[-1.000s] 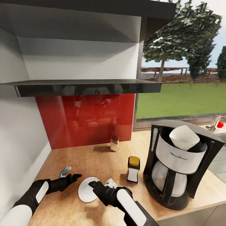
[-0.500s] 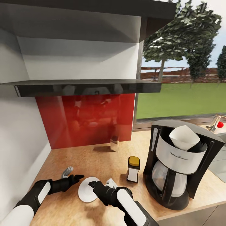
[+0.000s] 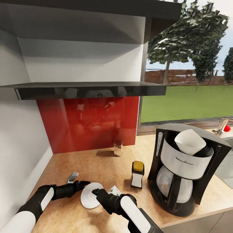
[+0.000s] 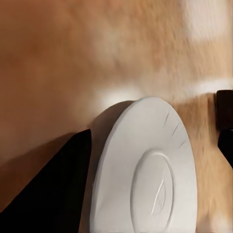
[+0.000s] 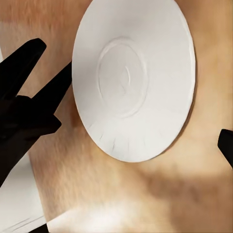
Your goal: Set up a coffee station on the kitchen countertop: keep the coffee maker on the countertop, move the bottle of coffee from the kitchen shelf to the counter next to the coffee maker, place a paper coffee filter on top of the coffee maker, put the saucer next to the coffee maker with the coffee cup on the saucer, and place the electric kettle next to the coffee maker.
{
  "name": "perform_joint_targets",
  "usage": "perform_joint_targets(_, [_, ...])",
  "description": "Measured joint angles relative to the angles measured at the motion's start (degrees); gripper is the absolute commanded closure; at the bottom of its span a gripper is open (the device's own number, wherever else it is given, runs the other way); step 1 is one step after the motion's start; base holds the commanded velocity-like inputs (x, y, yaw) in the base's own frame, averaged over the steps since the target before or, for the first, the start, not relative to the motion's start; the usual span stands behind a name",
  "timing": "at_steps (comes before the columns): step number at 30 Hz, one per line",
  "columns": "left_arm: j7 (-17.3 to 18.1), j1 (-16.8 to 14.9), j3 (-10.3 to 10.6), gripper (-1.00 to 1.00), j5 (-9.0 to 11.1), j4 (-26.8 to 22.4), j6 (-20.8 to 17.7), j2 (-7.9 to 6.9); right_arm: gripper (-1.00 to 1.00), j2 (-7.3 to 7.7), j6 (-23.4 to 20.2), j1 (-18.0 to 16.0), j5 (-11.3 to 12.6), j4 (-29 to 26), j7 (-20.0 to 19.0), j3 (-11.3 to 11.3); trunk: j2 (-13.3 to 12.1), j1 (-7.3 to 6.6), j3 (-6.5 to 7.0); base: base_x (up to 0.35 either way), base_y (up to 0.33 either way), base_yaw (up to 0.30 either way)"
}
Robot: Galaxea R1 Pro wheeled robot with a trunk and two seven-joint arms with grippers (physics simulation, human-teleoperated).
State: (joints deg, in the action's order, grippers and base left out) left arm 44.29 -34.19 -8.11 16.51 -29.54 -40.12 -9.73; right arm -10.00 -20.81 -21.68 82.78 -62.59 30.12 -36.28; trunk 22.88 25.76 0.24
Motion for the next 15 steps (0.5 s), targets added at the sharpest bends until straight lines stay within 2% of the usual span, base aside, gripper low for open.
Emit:
perform_joint_targets(3, [0.0, 0.0, -0.1, -1.0, 0.0, 0.1, 0.0, 0.1, -1.0, 0.0, 0.0, 0.0, 0.0, 0.0, 0.0, 0.0, 0.0, 0.0, 0.0, 0.0, 0.0, 0.0])
perform_joint_targets(7, [0.0, 0.0, 1.5, -1.0, 0.1, 0.6, 0.0, 0.15, -1.0, 0.0, 0.0, 0.0, 0.0, 0.1, 0.0, 0.0, 0.0, 0.0, 0.0, 0.0, 0.0, 0.0])
perform_joint_targets(15, [0.0, 0.1, 1.8, -1.0, 0.1, 0.7, -0.1, 0.22, -1.0, 0.0, 0.0, 0.0, 0.1, 1.0, 0.0, 0.0, 0.0, 0.0, 0.0, 0.0, 0.0, 0.0])
